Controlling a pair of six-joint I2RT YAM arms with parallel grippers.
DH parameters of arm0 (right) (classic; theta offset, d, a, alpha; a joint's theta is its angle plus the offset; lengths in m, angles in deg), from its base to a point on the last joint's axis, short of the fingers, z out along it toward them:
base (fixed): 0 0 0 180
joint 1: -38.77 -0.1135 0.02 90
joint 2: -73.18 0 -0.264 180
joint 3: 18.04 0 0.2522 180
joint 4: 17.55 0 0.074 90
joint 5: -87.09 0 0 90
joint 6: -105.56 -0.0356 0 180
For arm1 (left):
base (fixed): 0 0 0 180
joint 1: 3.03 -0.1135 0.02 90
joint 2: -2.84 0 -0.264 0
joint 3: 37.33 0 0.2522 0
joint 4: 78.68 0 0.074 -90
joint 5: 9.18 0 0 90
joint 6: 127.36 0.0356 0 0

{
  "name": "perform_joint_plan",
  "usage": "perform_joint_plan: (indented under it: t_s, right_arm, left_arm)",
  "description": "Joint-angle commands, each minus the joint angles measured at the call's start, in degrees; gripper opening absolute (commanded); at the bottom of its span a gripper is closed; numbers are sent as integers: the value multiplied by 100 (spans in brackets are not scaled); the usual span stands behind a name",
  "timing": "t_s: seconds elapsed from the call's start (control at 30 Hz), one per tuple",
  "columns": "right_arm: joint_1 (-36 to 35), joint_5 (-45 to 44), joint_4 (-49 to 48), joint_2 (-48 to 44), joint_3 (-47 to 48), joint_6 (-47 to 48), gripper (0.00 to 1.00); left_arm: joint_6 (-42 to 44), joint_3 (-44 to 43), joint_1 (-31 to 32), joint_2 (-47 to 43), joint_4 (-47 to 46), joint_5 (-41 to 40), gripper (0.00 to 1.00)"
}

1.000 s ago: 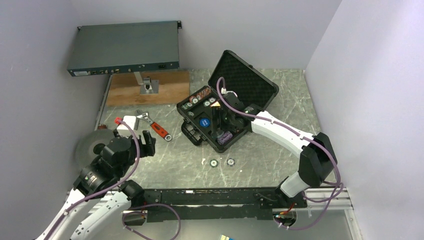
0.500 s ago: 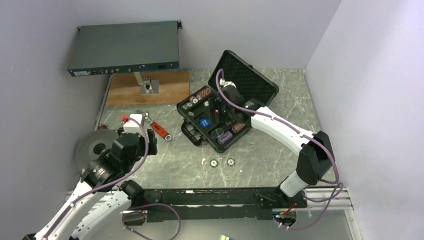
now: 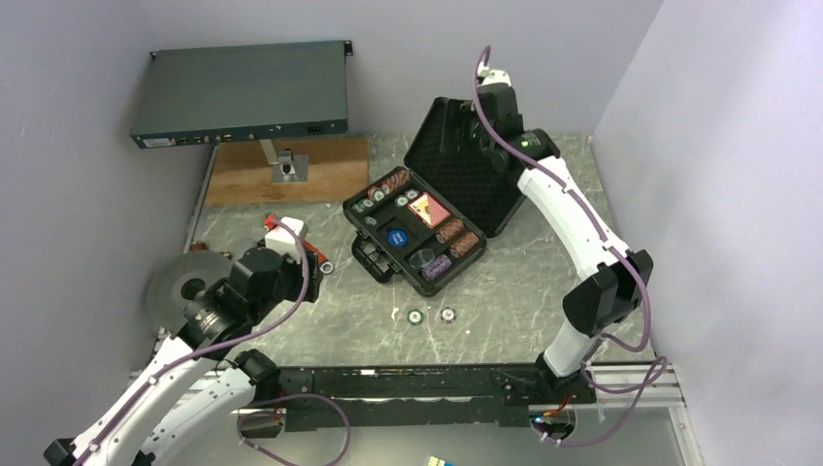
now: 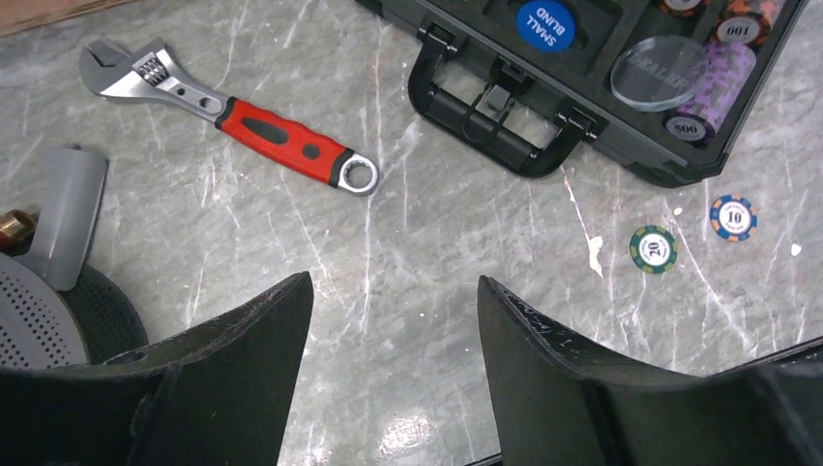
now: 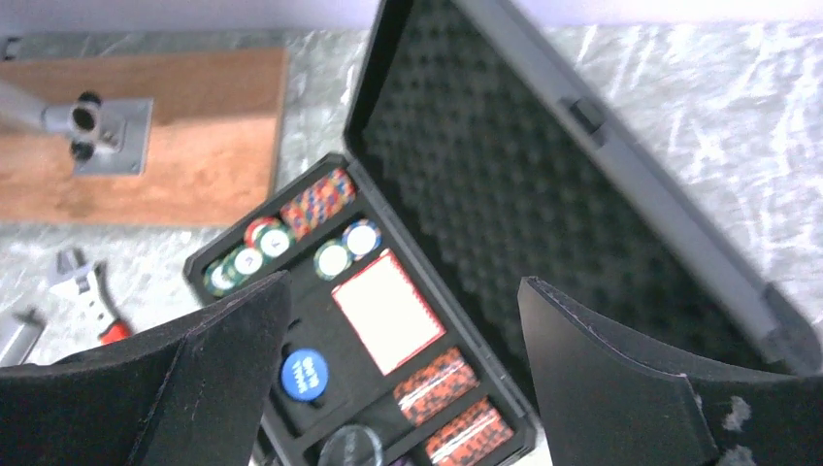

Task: Pack up texas hold em set

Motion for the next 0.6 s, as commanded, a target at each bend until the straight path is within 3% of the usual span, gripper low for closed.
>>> perform_joint_plan:
  t_s: [0.0, 0.27, 0.4, 0.57]
  right_arm:
    - [419, -259, 445, 455, 787, 376, 90]
    - [951, -733, 1158, 1762, 2454, 983, 91]
    - [1225, -591, 1044, 1982, 2452, 1008, 92]
    - [1829, 687, 871, 2074, 2423, 328, 92]
  left_arm:
    - [120, -82, -17, 217, -115, 287, 68]
    - [114, -24, -17, -115, -167, 465, 69]
    - [124, -20, -17, -217, -168, 502, 70]
    - [125, -21, -18, -297, -159, 497, 70]
